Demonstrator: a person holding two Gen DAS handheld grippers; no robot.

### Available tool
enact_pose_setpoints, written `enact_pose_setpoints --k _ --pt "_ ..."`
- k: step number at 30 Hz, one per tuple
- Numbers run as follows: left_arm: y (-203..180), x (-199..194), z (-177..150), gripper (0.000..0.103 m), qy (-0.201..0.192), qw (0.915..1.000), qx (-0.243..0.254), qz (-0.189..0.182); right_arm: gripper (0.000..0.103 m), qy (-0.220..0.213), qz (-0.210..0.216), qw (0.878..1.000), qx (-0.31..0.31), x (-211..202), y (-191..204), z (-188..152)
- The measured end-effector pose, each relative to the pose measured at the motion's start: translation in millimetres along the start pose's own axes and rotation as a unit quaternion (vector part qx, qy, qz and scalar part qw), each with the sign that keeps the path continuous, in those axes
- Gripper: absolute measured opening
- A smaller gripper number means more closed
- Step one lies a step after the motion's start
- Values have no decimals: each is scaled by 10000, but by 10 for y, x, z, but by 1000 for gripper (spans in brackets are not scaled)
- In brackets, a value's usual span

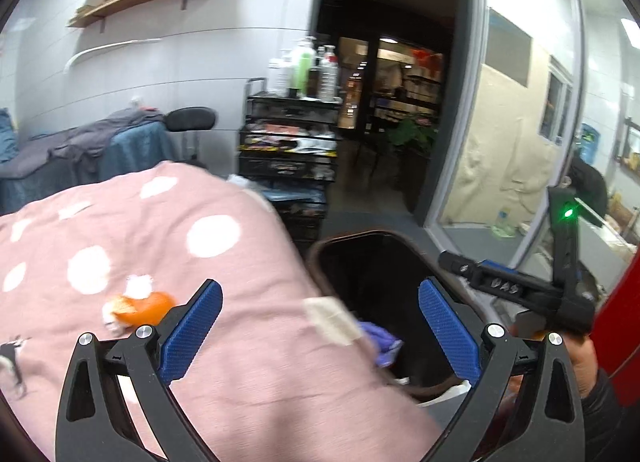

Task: Collect trash
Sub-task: 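Move both tools from the bin back over the orange peel and white tissue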

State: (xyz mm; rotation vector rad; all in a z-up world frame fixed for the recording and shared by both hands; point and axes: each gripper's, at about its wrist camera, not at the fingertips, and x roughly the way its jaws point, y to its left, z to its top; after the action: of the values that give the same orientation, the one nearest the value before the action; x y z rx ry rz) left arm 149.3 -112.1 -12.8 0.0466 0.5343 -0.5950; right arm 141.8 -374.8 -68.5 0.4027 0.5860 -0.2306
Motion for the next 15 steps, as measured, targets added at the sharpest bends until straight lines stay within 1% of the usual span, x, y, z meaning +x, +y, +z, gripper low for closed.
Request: enact_pose_setpoints --k 3,7,10,11,13,15 --pt "184 -57 -51 98 37 9994 -90 320 97 75 189 9997 -150 53 211 -25" --pt "494 -149 -124 98 96 9972 -367 644 97 282 617 9965 -484 170 617 -57" --pt "752 -233 -204 98 136 9940 -602 907 97 649 1039 9885 -888 314 963 -92" --pt "822 -255 -227 98 141 9929 -689 956 97 705 1101 9870 -939 336 1019 -101" --pt "1008 -308 -293 98 179 9896 -943 1074 97 930 1346 9804 -1099 435 1219 -131" --pt "1181 -343 -373 98 230 9856 -1144 1227 97 1127 1504 9745 -1228 516 1382 -159"
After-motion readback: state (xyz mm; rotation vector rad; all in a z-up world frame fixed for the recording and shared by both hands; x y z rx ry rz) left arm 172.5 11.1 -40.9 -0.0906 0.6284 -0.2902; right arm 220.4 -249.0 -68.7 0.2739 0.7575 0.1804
